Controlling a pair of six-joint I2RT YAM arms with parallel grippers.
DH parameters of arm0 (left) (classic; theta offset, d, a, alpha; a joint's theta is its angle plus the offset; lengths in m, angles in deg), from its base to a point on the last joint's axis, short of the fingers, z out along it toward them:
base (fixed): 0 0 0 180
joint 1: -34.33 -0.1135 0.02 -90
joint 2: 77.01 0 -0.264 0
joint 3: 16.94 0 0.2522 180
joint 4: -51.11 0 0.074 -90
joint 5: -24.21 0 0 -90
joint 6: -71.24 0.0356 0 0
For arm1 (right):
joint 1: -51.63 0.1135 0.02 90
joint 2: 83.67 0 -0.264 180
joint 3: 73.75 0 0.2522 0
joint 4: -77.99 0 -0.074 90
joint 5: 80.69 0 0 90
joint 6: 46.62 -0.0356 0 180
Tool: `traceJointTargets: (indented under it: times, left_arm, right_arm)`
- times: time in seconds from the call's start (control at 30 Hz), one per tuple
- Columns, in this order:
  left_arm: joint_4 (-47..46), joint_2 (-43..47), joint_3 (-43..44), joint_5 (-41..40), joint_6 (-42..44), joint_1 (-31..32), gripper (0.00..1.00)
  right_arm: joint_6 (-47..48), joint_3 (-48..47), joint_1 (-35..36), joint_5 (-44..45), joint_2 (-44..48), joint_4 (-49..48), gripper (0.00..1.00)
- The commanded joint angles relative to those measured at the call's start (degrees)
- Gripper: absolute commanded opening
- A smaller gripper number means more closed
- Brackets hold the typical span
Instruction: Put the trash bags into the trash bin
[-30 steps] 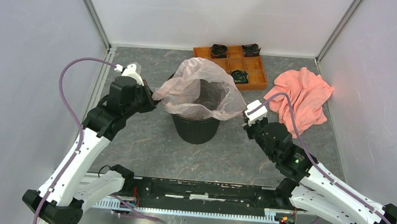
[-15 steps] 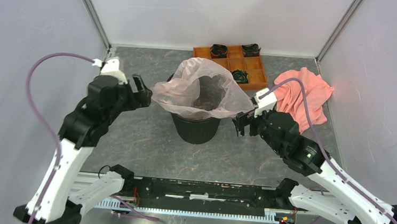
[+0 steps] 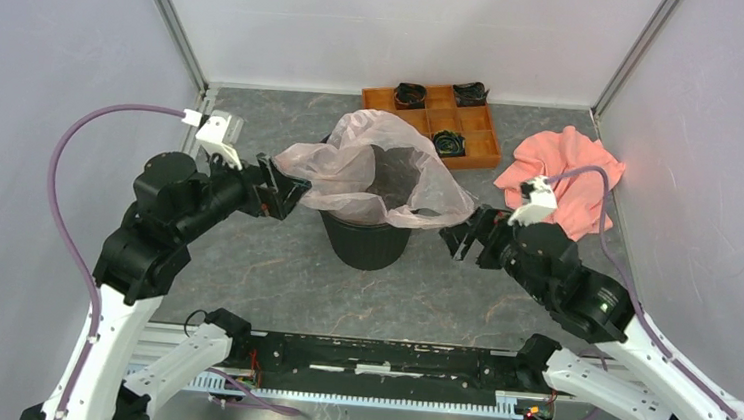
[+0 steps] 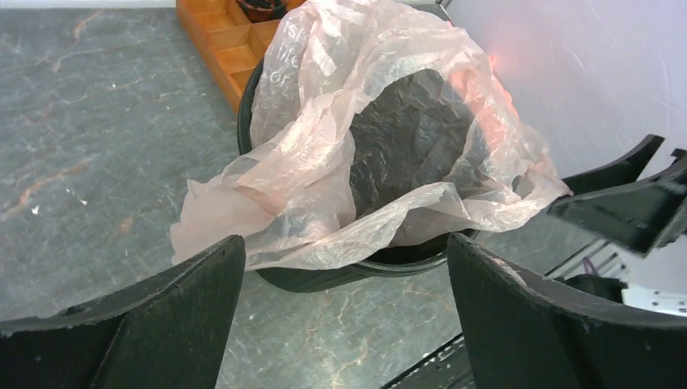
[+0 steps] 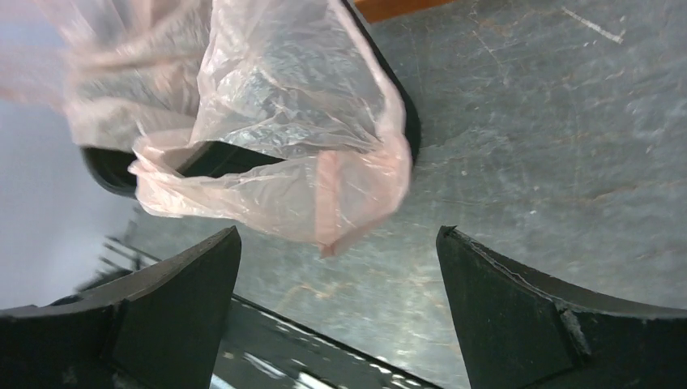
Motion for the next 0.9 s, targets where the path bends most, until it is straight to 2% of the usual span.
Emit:
traceJointTargets:
  times: [0.0,0.17,0.37,0.43,0.5,0.57,0.67,0.77,0.87]
  left_arm:
    - [-3.49,-1.91,3.06,3.27,9.89,0.22,1.0]
    - [-0.5,-4.95,5.5,-14.45,10.03,0.22,1.0]
    - [-0.82,-7.05,2.29,-13.24,8.92,0.17,1.0]
    - [-1.38,-7.43,1.58,-15.95,7.49,0.17,1.0]
    - [-0.21,-8.53,1.98,-20.85,3.83,0.17,0.95]
    - [0.9,-10.06,2.86,-22.01,2.65,0.15,0.89]
    - [1.59,-11.69,3.12,-21.98,1.97,0.21,0.77]
    - [2.59,-12.51,2.84,-22.63,1.56,0.17,0.64]
    - [3.76,-12.92,2.84,-23.18,2.04,0.17,0.54]
  right_arm:
    - [-18.32,4.9,-0.1,5.51,7.27,-5.77,0.98]
    - [-26.38,10.09,-0.1,6.21,11.22,-10.12,0.98]
    - [-30.38,16.63,-0.11,0.59,10.09,-25.53,0.98]
    - [-29.64,15.79,-0.07,-0.53,7.47,-27.74,0.98]
    - [-27.7,14.23,-0.12,-0.54,5.02,-28.26,0.98]
    - [-27.07,13.97,-0.13,0.09,3.5,-28.92,0.96]
    - [-29.24,16.65,-0.1,1.07,3.24,-31.13,0.89]
    - [-30.69,20.46,-0.07,-0.91,3.79,-36.13,0.64]
    - [-29.66,20.83,-0.1,-2.64,3.91,-36.61,0.43]
